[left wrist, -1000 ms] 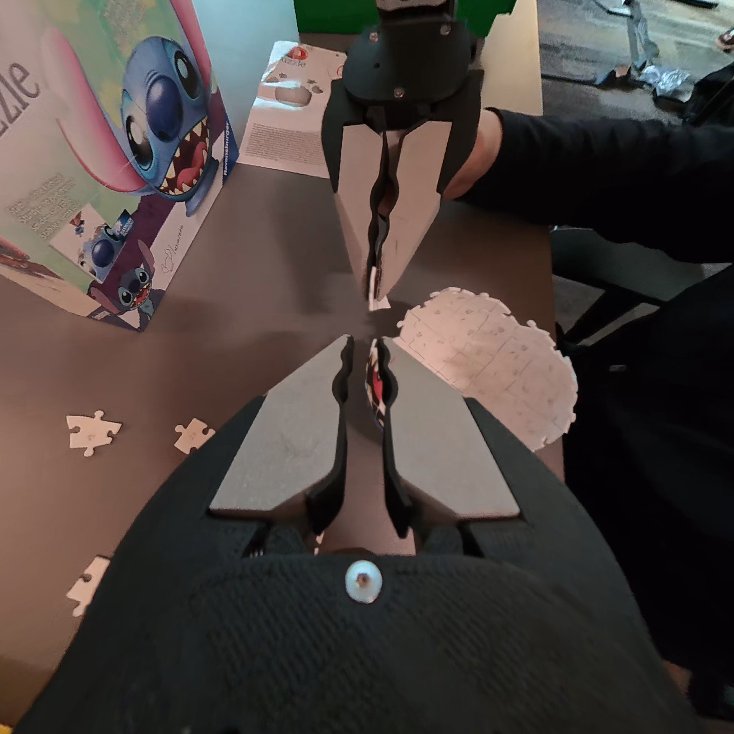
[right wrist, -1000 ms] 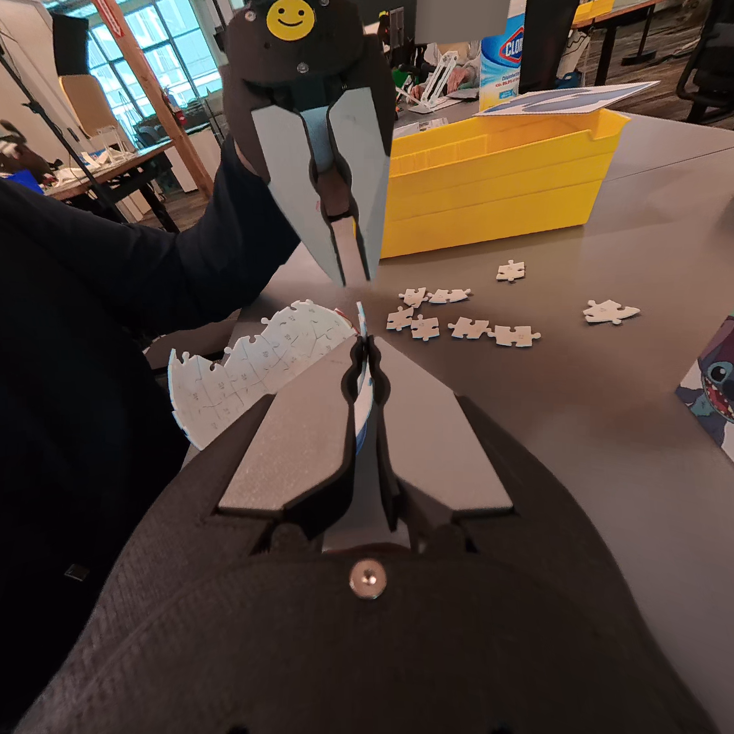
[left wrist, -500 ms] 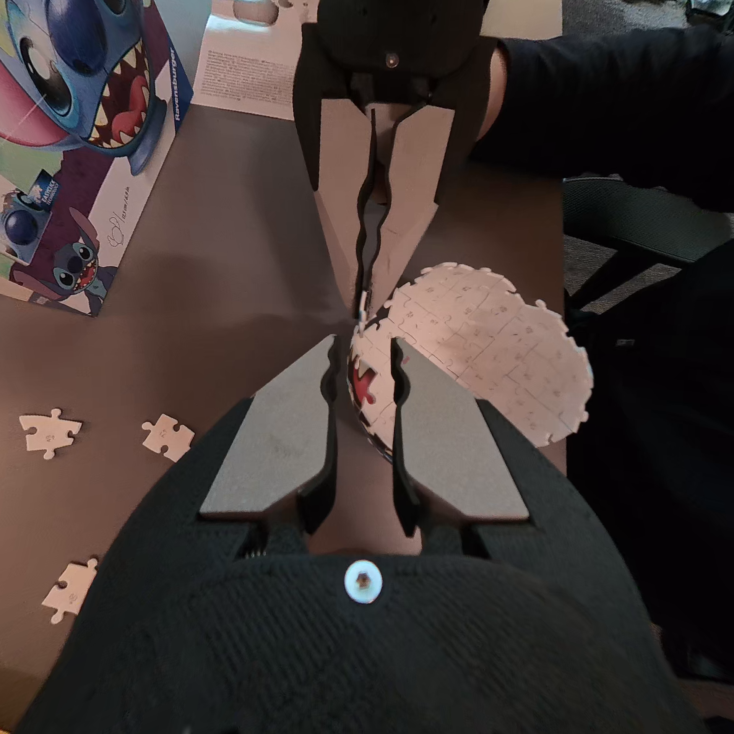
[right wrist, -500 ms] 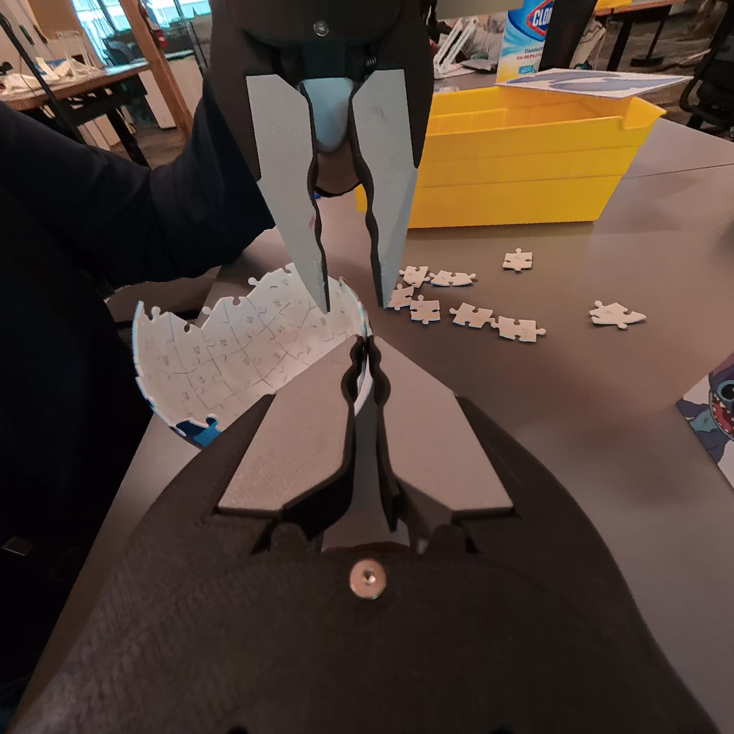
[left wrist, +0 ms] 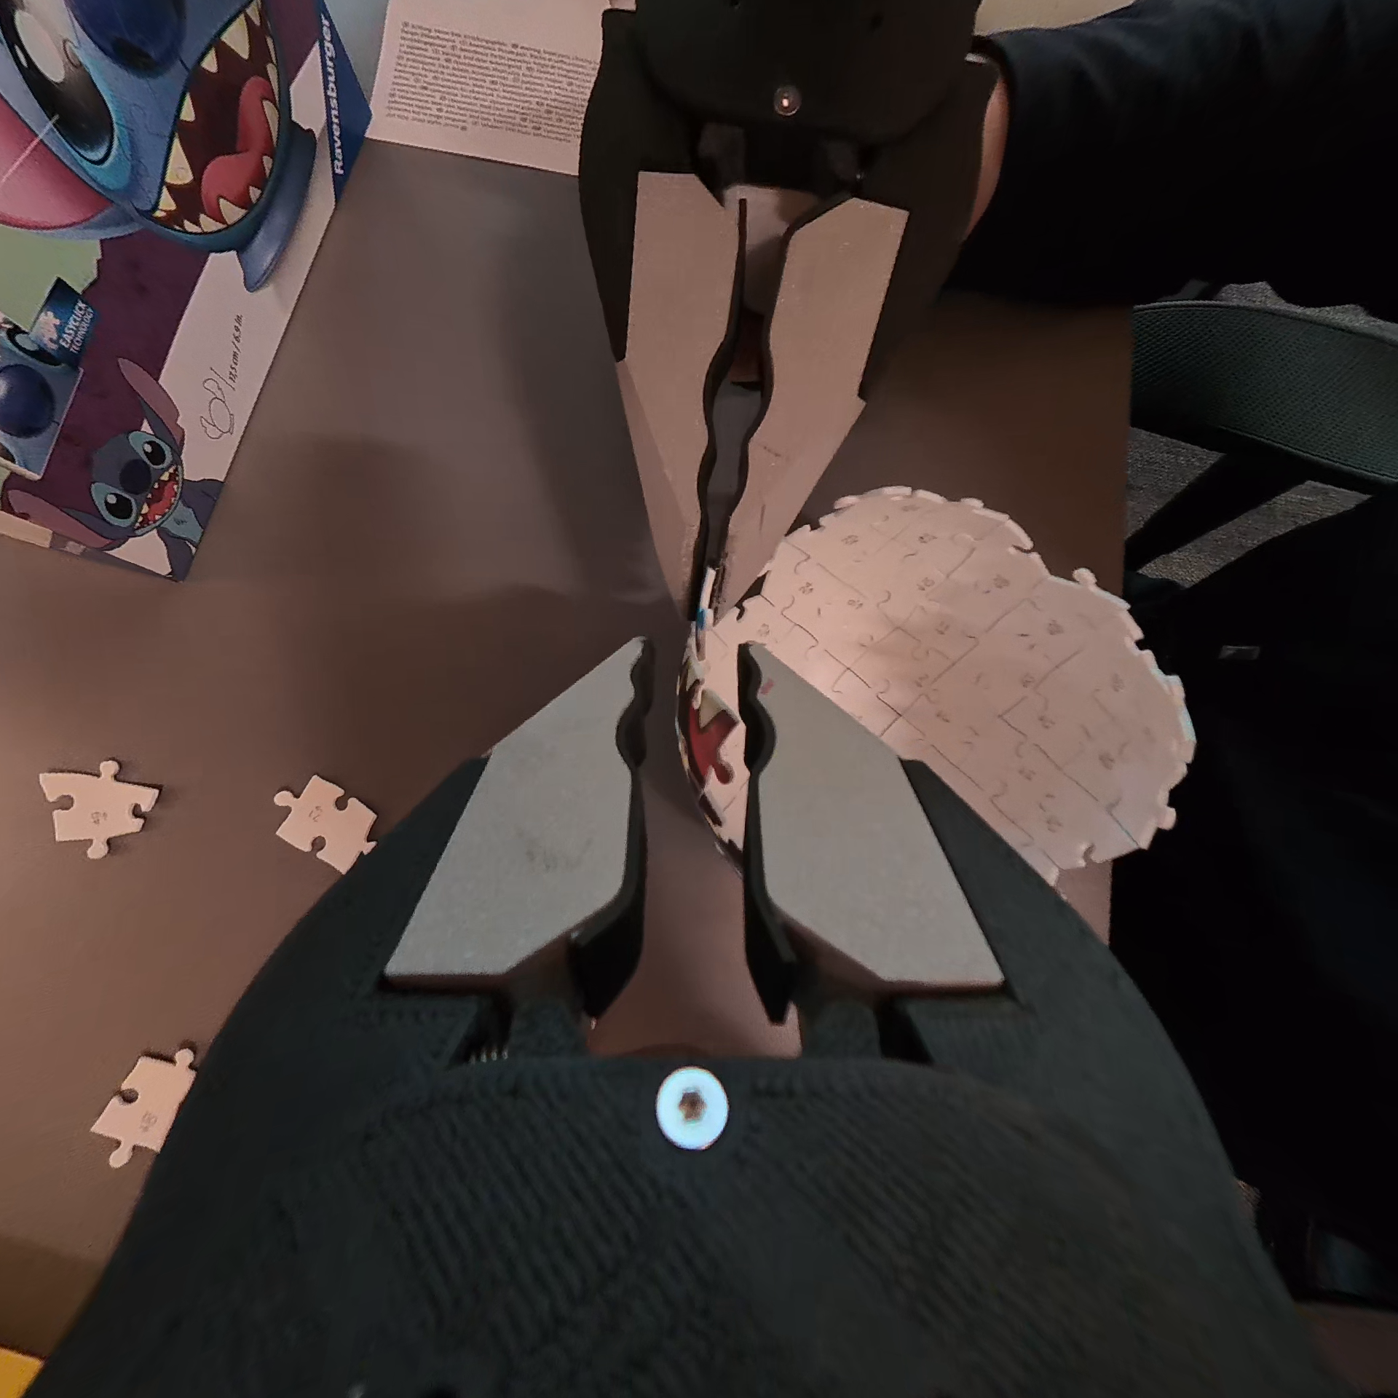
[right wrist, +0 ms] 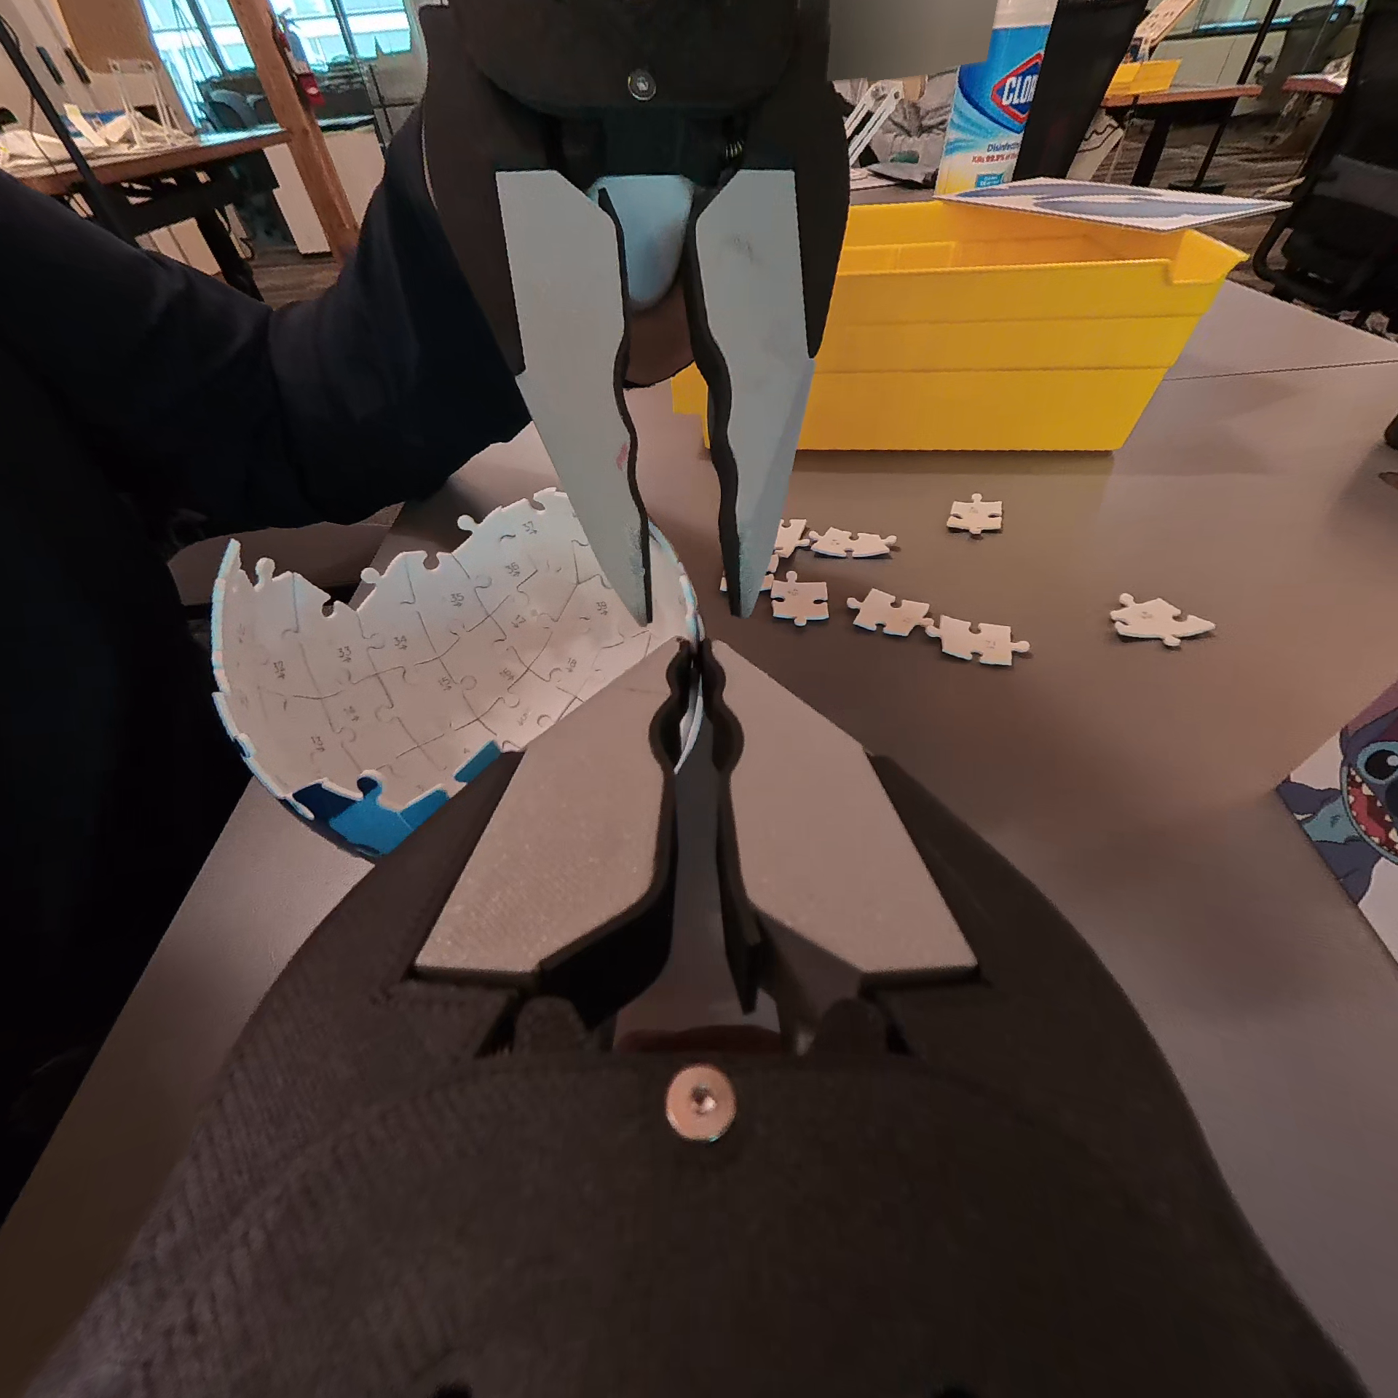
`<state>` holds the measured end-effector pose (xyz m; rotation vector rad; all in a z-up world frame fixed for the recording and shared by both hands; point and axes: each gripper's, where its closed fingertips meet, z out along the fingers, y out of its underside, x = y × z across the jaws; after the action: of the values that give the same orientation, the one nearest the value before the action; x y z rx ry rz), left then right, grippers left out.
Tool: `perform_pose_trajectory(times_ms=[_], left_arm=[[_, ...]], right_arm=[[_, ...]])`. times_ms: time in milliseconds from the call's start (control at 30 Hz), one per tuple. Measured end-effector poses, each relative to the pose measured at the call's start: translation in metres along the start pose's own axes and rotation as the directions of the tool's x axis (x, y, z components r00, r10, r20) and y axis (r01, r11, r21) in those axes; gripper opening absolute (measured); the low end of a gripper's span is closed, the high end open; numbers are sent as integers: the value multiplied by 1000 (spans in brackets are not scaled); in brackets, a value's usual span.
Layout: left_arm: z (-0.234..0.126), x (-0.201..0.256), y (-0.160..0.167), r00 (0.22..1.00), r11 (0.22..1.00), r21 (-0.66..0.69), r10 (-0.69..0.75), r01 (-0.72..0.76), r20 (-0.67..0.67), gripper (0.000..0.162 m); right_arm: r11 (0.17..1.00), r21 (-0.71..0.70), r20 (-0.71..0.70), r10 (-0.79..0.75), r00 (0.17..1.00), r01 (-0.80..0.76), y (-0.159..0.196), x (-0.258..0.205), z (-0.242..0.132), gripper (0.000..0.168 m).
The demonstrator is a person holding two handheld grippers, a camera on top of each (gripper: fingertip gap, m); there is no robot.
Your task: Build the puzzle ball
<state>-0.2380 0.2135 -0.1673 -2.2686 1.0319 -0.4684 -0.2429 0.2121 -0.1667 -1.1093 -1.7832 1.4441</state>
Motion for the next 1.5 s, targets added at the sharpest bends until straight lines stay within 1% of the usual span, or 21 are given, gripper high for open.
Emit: perform_pose_trajectory(times_ms=[367, 567, 933, 1000, 1267, 1500], left_arm=[[4, 0, 0, 1000, 999, -40, 11, -11, 16, 15], [6, -3, 3, 999, 998, -65, 11, -9, 37, 10], [7, -5, 4, 998, 997, -75, 6, -1, 62, 5], [5, -7, 4, 997, 997, -74, 11, -5, 78, 1], [4, -8, 5, 994, 997, -80, 26, -18, 106, 0], [3, -8, 6, 986, 993, -98, 74, -59, 149, 0]], right_arm=[[1000, 1, -12, -12, 1000, 12, 3, 2, 1, 0], [1000, 11, -21, -27, 999, 27, 3, 4, 1, 0], [998, 26, -53, -60, 997, 61, 2, 6, 3, 0], [997, 33, -56, -66, 996, 68, 1, 6, 3, 0], [998, 27, -56, -60, 997, 62, 1, 6, 4, 0], [998, 1, -45, -56, 997, 56, 5, 6, 4, 0]])
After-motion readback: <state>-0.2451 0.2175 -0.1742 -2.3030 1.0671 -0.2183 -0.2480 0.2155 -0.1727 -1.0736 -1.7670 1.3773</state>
